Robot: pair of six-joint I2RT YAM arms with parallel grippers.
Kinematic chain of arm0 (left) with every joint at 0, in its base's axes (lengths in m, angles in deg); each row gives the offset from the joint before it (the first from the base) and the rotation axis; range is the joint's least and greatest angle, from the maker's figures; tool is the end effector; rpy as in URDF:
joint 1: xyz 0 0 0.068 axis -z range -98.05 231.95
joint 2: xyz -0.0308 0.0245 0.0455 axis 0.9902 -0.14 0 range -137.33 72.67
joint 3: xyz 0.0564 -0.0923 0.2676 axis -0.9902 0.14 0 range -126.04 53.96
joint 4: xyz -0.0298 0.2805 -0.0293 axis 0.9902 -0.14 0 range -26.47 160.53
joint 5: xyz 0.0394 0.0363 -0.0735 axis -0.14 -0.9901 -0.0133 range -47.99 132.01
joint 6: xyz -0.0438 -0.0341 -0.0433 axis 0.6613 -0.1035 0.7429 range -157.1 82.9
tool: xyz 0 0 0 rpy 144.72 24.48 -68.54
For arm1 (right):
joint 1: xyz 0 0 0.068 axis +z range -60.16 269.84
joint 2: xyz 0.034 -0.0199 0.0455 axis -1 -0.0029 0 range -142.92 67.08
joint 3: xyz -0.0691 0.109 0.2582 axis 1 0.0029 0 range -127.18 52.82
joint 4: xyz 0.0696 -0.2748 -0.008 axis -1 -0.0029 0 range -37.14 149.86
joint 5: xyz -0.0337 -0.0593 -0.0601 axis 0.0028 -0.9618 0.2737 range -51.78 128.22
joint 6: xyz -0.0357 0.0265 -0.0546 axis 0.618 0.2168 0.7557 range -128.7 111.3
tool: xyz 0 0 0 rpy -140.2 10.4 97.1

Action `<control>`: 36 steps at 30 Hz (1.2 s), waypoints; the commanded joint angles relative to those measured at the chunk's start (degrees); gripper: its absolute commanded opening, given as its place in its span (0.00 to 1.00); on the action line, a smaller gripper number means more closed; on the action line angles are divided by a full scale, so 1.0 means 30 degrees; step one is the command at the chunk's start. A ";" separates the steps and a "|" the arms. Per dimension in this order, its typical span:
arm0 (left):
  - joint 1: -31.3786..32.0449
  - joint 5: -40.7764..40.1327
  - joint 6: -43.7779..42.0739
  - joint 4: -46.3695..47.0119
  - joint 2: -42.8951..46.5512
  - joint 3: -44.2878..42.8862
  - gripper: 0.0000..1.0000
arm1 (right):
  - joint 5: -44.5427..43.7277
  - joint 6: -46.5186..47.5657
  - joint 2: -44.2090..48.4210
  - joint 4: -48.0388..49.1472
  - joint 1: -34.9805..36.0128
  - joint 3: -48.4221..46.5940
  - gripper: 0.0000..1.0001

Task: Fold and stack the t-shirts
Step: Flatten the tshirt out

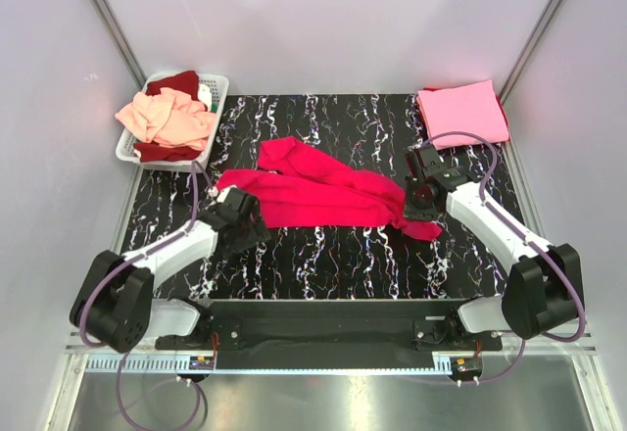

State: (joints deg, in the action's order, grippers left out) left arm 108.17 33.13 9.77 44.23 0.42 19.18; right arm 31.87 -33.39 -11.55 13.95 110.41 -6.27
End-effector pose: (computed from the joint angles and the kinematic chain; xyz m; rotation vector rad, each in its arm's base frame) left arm 0.2211 -0.0989 0.1473 -0.5275 2.6240 -0.2044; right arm 0.2759 0.0969 0.2357 0.1297 2.7001 0.0880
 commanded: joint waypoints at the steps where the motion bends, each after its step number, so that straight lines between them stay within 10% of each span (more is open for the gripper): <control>1: 0.0079 -0.1285 0.0226 0.1707 -0.0788 -0.1235 0.78 | 0.0095 -0.0091 0.0400 0.0509 0.0113 0.0243 0.00; 14: -0.0535 -0.2429 -0.0360 0.3436 -0.3188 -0.2437 0.70 | 0.0534 -0.0120 0.0107 0.0831 0.0084 0.0448 0.00; 23: -0.0653 -0.1755 -0.0419 0.4812 -0.5155 -0.2351 0.41 | 0.0651 -0.0091 0.0019 0.0948 0.0084 0.0478 0.00; 28: -0.0653 -0.1433 -0.0594 0.4318 -0.4574 -0.2525 0.00 | 0.0915 -0.0296 0.0047 0.1007 0.0113 0.0566 0.00; 36: -0.0448 -0.2954 -0.0946 -0.0945 0.1136 -0.3986 0.00 | 0.1209 -0.0998 0.1568 -0.0105 0.0084 -0.0253 0.00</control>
State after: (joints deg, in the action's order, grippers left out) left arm 106.53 27.79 7.93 49.21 -3.84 12.25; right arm 34.80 -34.72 -10.94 15.00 110.41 -4.69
